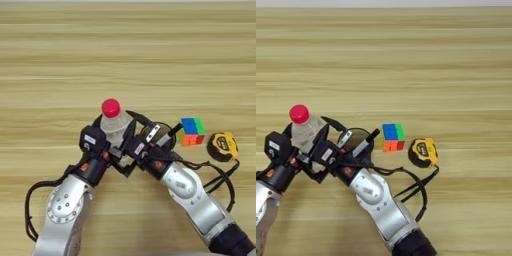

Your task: Move the objects on the table

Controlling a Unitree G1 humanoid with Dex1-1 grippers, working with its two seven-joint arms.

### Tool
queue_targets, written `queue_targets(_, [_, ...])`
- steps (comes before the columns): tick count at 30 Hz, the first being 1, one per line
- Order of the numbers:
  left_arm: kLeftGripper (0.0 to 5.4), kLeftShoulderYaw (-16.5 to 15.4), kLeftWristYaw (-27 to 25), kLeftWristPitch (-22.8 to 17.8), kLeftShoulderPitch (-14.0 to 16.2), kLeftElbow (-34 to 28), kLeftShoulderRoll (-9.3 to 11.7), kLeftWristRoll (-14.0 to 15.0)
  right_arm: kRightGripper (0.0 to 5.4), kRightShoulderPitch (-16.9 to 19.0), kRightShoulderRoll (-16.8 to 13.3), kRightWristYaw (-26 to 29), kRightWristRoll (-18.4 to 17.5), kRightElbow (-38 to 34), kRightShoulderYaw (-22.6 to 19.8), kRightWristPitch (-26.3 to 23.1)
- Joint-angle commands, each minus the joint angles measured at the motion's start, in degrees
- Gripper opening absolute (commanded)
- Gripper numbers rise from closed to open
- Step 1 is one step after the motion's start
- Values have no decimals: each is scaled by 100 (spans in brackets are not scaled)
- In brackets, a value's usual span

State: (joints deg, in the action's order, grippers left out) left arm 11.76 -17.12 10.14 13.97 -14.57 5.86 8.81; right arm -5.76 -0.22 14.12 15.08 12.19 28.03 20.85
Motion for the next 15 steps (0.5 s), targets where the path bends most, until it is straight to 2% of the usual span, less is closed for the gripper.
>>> queue_targets(1, [316,23,-19,72,-55,-72,-15,-49,540,-80,92,121,-211,219,-8,19])
queue_targets(7, [316,0,6,86,-62,-71,-27,-50,540,-77,112,304,-436,372,4,28])
queue_targets(15, [316,-18,13,87,-86,-39,-34,-56,540,-25,99,358,-484,286,21,89])
